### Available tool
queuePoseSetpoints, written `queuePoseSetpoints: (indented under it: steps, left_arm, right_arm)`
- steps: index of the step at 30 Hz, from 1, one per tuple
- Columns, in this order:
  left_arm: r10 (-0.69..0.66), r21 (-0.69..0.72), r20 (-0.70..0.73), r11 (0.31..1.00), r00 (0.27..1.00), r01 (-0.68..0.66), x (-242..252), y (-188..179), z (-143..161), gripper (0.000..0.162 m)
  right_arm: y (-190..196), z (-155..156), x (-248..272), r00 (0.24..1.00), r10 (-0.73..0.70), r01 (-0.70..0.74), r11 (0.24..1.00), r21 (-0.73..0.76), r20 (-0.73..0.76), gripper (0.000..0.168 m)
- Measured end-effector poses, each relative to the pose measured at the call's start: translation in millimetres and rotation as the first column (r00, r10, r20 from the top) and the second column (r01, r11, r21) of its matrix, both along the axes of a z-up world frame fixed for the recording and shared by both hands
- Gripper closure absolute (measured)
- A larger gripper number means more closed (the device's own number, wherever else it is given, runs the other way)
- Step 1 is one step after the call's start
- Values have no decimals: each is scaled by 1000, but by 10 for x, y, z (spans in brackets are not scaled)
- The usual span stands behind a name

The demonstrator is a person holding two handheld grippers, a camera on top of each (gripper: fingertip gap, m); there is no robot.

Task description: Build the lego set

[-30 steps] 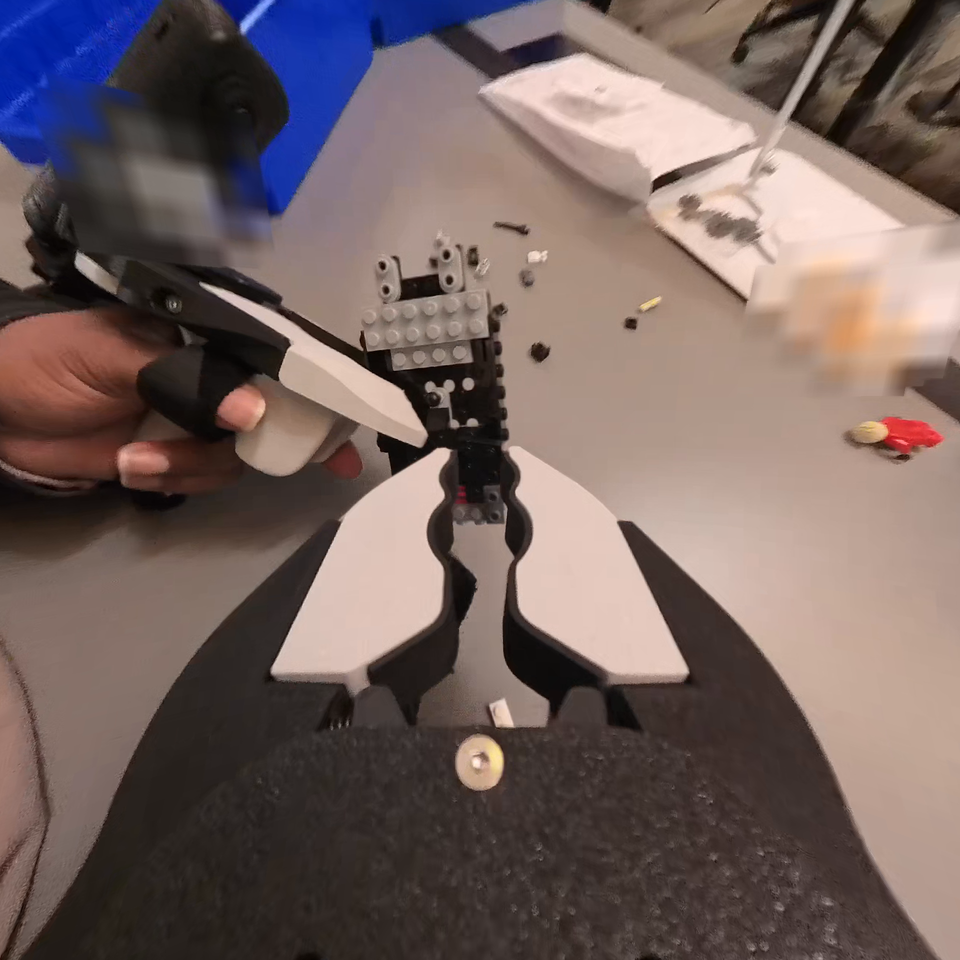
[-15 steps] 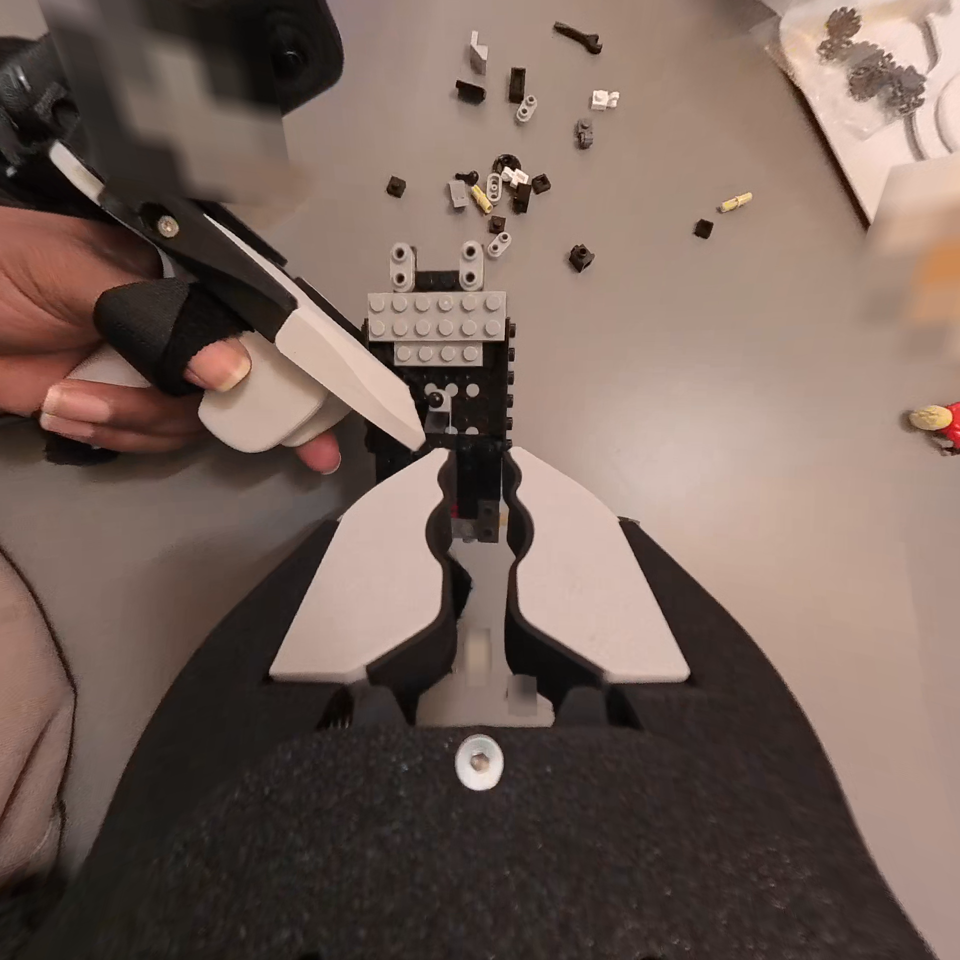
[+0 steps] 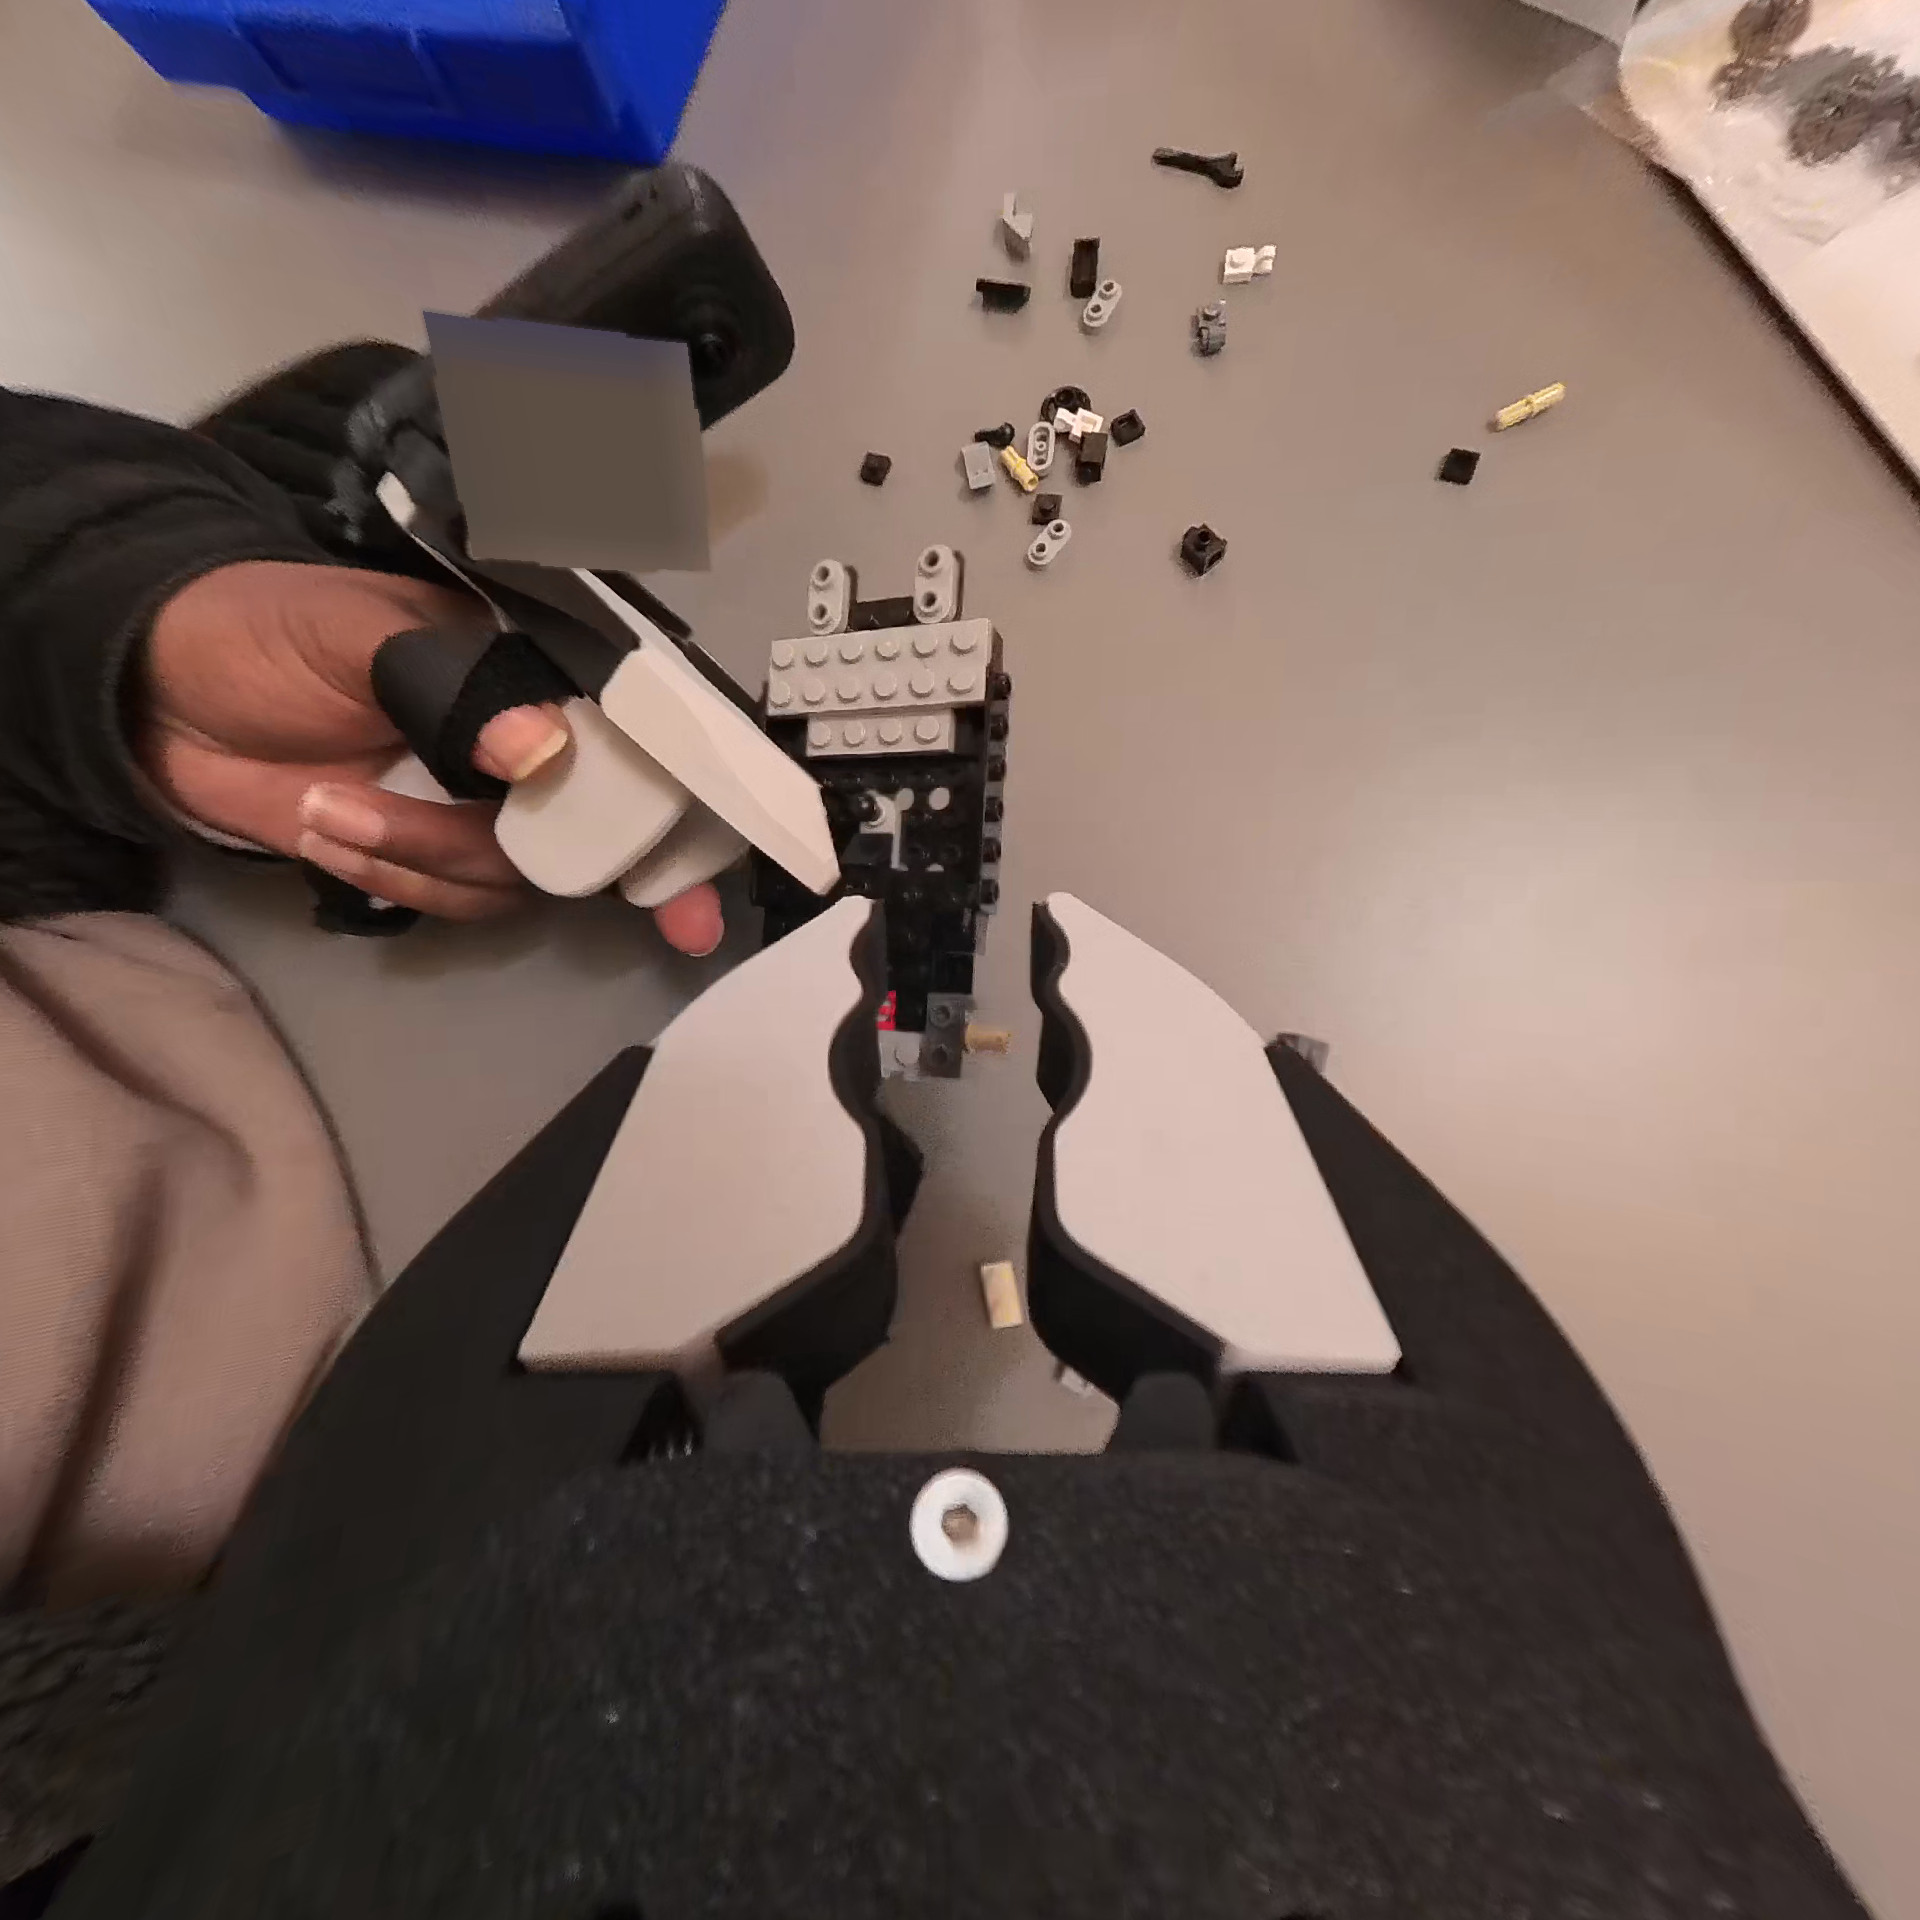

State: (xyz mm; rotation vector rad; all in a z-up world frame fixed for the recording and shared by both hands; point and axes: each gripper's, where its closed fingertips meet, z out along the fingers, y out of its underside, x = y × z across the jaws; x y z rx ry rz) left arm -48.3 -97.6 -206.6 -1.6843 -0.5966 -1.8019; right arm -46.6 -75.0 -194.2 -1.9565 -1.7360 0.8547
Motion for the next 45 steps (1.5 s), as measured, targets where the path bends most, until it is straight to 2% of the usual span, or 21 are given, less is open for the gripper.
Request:
queuePoseSetpoints:
  steps: [3,6,9,14,19,25,28,31,34,36,38,41,45]
  left_arm:
    - [-16,7,6,1000,1000,15,25,-13,12,150]
    - [-42,26,-6,999,999,42,71,-35,29,150]
    - [-79,51,-35,995,996,81,127,-70,37,150]
    - [-134,93,-60,986,989,139,219,-120,78,150]
    - [-172,104,-35,979,984,175,274,-154,106,150]
    - [-166,69,19,984,986,164,246,-136,85,150]
    - [-154,41,47,988,987,152,218,-119,57,150]
    - [-132,12,59,991,989,132,181,-89,19,150]
    - [-104,-11,50,994,993,105,143,-60,-25,150]
    - [-89,-19,41,996,995,90,128,-49,-39,150]
    - [-66,-28,28,997,997,66,102,-35,-60,150]
    - [-53,-33,15,998,998,53,86,-30,-70,150]
    - [-42,-40,9,998,999,42,80,-32,-78,150]
  right_arm:
    - [7,23,58,999,-16,9,981,-193,-37,140]
    - [-54,-27,82,998,-14,-8,920,-393,-54,135]
    - [-98,-7,81,995,-14,-41,851,-524,-101,136]
    - [-169,-25,151,992,52,-107,823,-558,-113,144]
    - [-177,-4,162,988,69,-134,827,-546,-138,152]
    - [-142,101,141,980,13,-126,818,-561,-201,148]
    - [-60,136,183,975,16,-119,881,-458,-222,145]
    - [-101,165,231,962,118,-161,973,-163,-245,145]
    - [-276,64,276,967,211,-201,976,78,-144,145]
    - [-322,-56,267,978,196,-178,965,194,-75,146]
    - [-338,-154,253,989,143,-132,966,220,-36,147]
    - [-305,-172,210,997,55,-42,975,219,-52,148]
    - [-301,-198,174,999,28,-19,976,218,-39,149]
